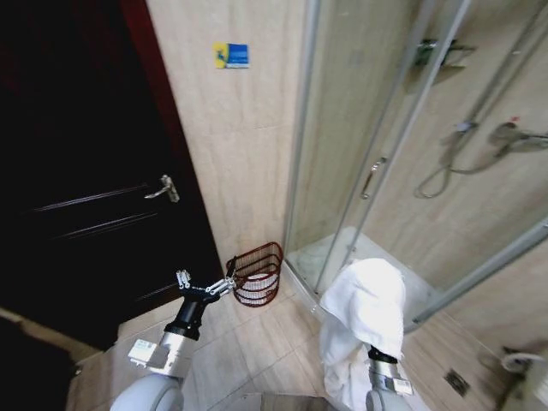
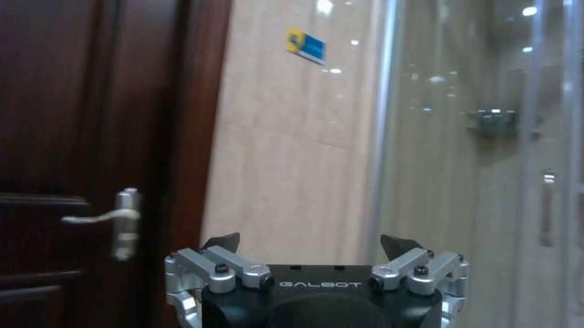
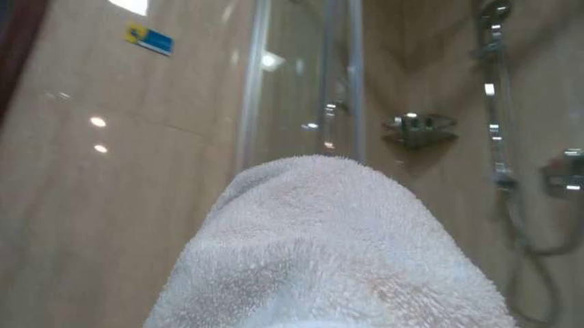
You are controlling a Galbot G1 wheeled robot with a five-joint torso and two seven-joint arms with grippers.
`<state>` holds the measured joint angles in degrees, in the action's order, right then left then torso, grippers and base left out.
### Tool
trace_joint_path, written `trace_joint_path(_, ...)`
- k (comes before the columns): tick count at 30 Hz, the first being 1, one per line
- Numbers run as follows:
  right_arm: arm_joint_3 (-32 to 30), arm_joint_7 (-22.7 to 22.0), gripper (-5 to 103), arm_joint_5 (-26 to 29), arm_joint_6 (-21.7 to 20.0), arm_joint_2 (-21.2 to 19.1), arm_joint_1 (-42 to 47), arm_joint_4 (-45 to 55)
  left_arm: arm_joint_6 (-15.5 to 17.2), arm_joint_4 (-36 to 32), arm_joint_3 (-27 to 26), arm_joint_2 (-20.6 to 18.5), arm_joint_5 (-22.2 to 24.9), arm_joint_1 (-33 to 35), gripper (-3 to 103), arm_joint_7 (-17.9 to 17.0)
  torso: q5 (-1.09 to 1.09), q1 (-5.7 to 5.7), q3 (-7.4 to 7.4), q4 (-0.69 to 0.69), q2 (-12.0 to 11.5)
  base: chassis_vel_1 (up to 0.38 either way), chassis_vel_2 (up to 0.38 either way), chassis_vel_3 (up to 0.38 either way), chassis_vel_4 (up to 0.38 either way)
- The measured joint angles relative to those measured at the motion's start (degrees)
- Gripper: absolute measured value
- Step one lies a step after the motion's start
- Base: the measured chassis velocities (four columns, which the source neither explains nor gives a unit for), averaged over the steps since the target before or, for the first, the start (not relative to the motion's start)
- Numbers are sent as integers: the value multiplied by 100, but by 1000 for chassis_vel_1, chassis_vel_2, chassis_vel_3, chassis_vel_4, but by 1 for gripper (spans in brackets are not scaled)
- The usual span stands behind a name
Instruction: Discard the used towel into the hamper.
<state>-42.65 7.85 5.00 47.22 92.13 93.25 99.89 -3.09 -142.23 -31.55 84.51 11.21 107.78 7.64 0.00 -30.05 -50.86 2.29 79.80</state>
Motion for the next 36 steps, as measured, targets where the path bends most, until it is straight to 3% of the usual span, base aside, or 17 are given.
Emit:
trace_joint_path(13,-72,126,11,73,-2,0,-239,-1,0,0,0,0,0,0,100,0,1,5,4,-1,-6,123,125,122,124)
trace_joint_path(22,-379,485,11,481,-34,0,-600,-213,0,0,0,0,0,0,100,0,3,44,48,0,-93,127,135,130,124)
trace_joint_path(30,-244,196,11,-12,-26,0,-813,-55,0,0,0,0,0,0,100,0,-2,52,61,-2,-113,34,31,38,45)
trace_joint_path(36,-31,162,11,202,-318,-79,-909,265,0,0,1,0,0,0,100,0,0,52,62,-1,-113,0,0,0,0)
